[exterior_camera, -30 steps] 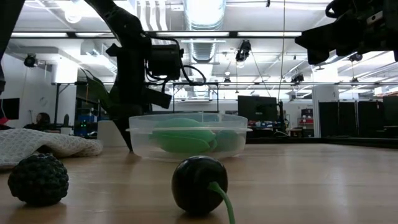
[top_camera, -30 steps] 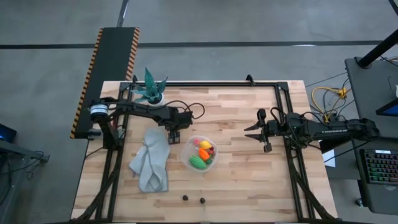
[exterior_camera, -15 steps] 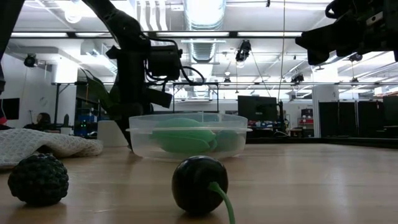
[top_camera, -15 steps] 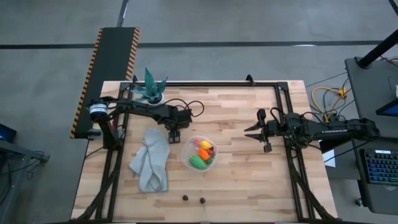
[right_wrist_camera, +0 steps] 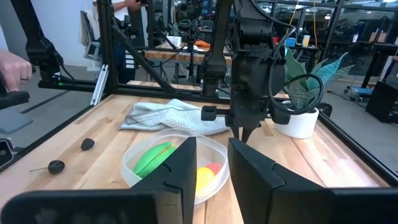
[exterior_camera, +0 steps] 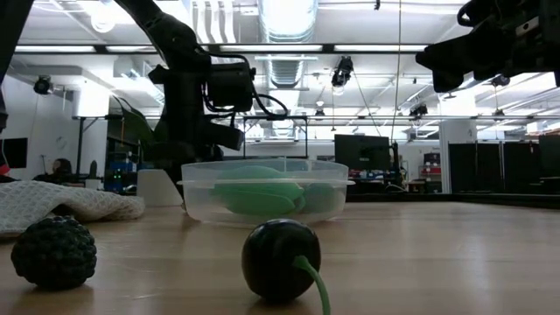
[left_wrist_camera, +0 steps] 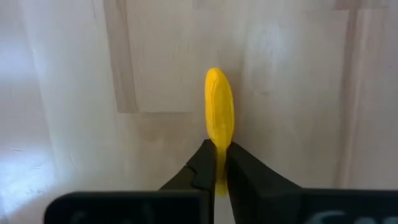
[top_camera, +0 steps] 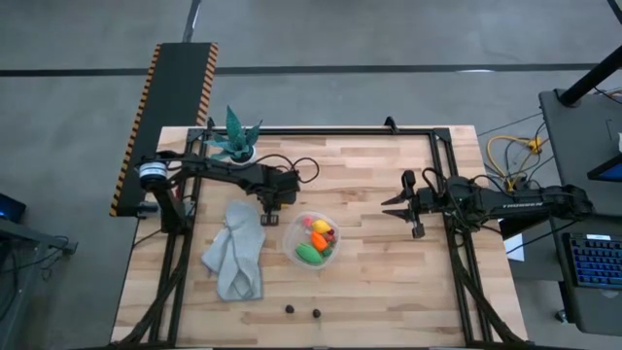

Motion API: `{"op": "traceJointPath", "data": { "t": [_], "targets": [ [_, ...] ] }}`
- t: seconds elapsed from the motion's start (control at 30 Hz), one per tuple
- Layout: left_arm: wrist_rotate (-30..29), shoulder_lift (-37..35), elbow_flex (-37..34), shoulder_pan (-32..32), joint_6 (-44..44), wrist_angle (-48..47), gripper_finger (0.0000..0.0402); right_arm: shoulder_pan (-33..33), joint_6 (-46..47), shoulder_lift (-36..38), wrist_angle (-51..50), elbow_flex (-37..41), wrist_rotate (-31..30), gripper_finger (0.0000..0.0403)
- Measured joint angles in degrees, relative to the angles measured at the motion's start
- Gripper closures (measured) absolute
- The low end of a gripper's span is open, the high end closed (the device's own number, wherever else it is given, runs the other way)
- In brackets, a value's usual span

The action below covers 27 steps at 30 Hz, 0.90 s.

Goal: Pick and placing Produce into tupperware
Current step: Put the yellow corn into the transparent bin

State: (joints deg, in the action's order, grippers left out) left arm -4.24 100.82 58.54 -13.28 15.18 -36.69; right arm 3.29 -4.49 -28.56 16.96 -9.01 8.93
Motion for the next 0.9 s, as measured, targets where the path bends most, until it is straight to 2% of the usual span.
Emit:
{"op": "traceJointPath", "data": {
  "t": [0.23, 0.47, 0.7, 0.9],
  "targets": [
    [-1.92, -3.8, 1.81, -0.14, 0.22, -2.35, 0.04, 0.0, 0.0, 0.0, -0.08, -0.01, 0.0, 0.033],
    [-2.43, -8.76, 1.95, 1.39, -1.61, -3.68, 0.0401, 0.02, 0.0, -0.01, -0.51, -0.01, 0.0, 0.0323],
    [-2.23, -10.86, 6.61, 8.81, -2.81, -2.96, 0.0401, 0.02, 0.0, 0.0, -0.49, -0.01, 0.0, 0.0319],
    [-2.57, -6.85, 12.72, 15.94, -1.3, -2.17, 0.0401, 0.02, 0.0, -0.02, -0.51, -0.01, 0.0, 0.0329]
  ]
}}
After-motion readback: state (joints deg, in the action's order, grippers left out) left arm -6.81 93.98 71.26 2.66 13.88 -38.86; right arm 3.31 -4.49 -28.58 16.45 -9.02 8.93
